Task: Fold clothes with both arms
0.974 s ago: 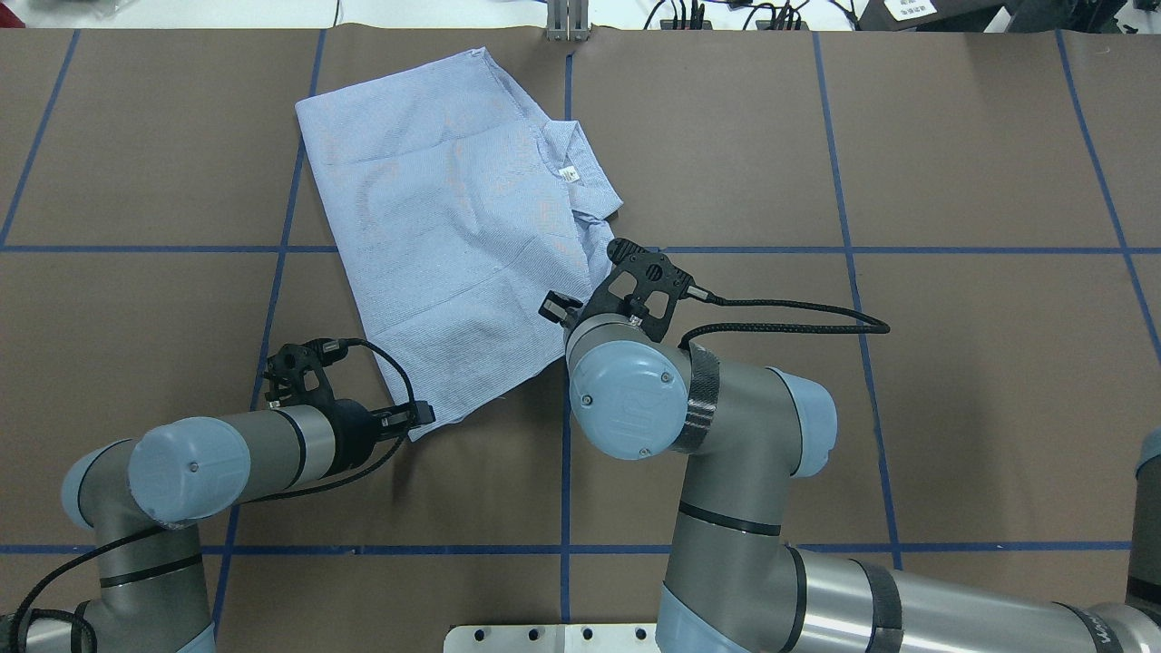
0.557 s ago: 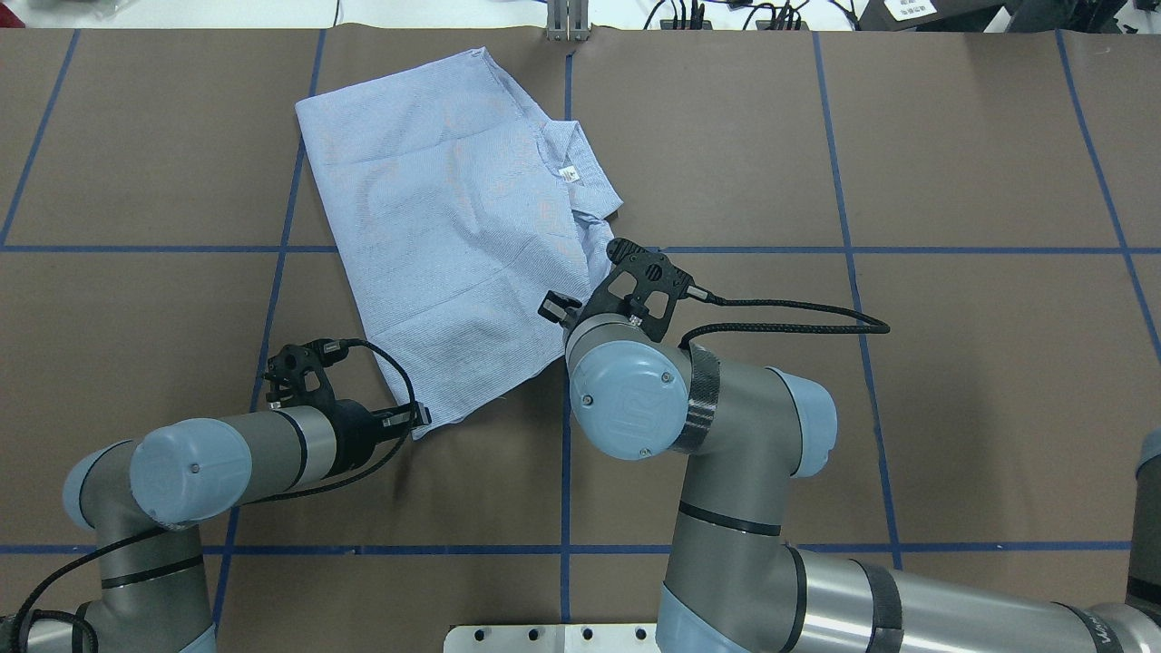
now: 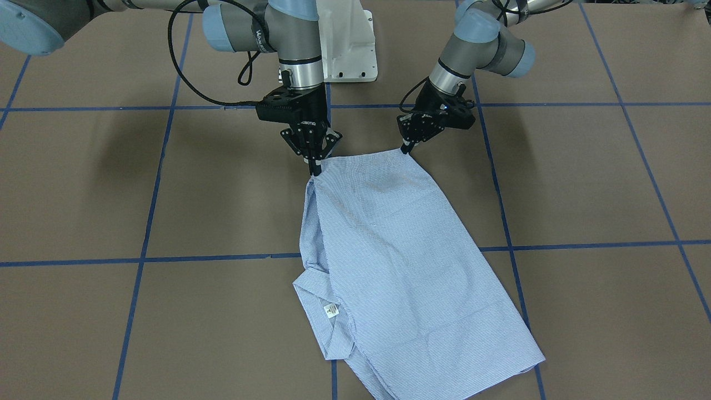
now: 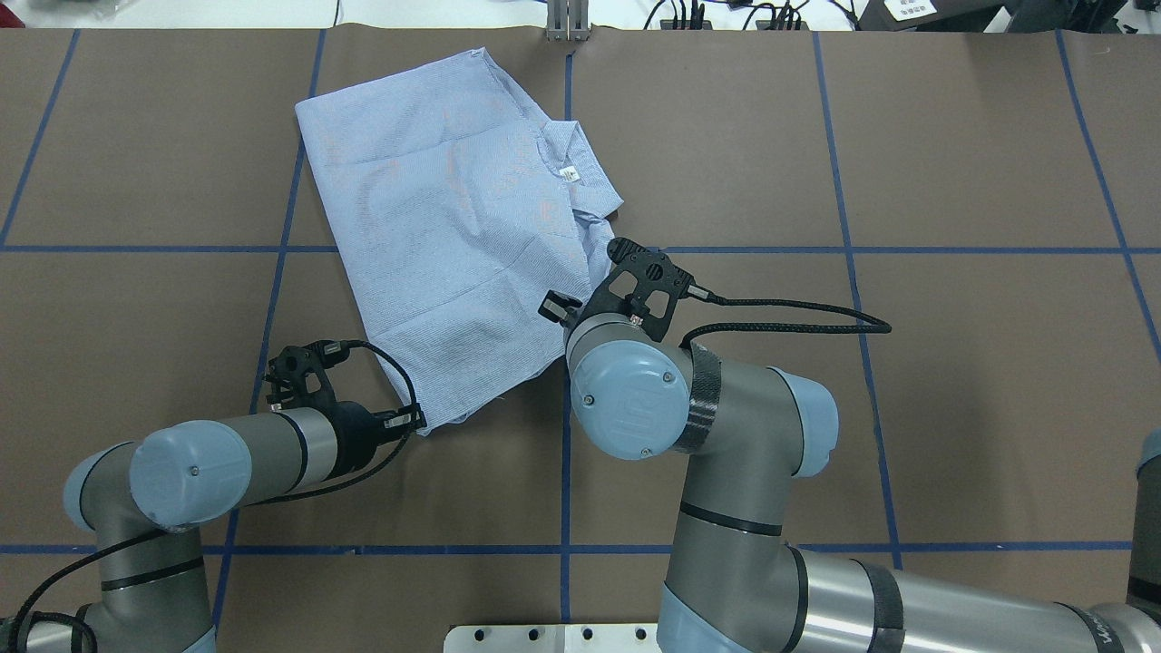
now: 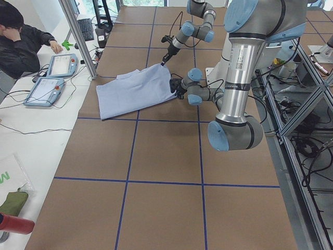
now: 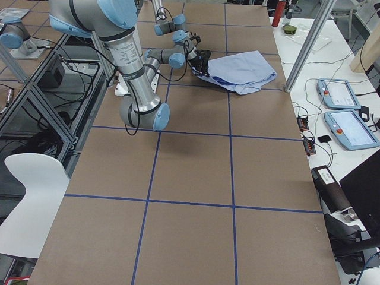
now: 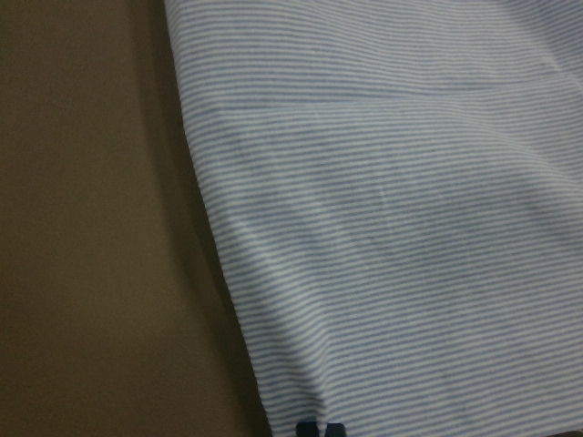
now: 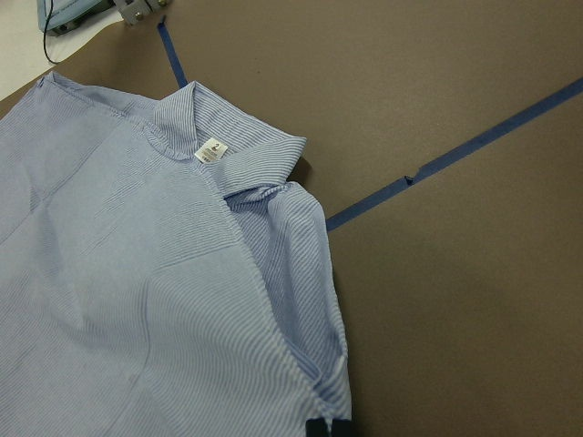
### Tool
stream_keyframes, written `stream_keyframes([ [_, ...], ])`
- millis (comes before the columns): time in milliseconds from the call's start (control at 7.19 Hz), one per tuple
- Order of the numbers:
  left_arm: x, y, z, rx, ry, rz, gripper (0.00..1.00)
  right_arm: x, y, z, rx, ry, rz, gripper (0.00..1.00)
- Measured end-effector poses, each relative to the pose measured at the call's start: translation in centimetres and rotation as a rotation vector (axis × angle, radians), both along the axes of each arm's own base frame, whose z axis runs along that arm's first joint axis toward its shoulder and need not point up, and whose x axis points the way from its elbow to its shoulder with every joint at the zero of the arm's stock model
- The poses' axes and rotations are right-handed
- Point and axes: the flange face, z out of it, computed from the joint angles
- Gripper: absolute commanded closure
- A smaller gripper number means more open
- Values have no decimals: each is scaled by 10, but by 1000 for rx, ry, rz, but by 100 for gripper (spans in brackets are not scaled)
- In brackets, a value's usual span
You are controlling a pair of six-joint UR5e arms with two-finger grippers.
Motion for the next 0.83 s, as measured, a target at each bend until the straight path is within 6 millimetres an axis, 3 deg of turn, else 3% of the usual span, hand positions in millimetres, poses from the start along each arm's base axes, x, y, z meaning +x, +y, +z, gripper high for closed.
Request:
stream_keyframes([
  [278,-14,5,-26,17,52,11,100,9,1,2,3,-7,3,100],
  [417,-31,12,-49,29,99,29,100,29,12,3,11,-29,0,100],
  [696,-72,29,-92,38,160,71,100,76,55,-9,43,-75,-22,100],
  [835,-93,39,-115,33,168,98,100,97,83,-25,45,-83,-49,100],
])
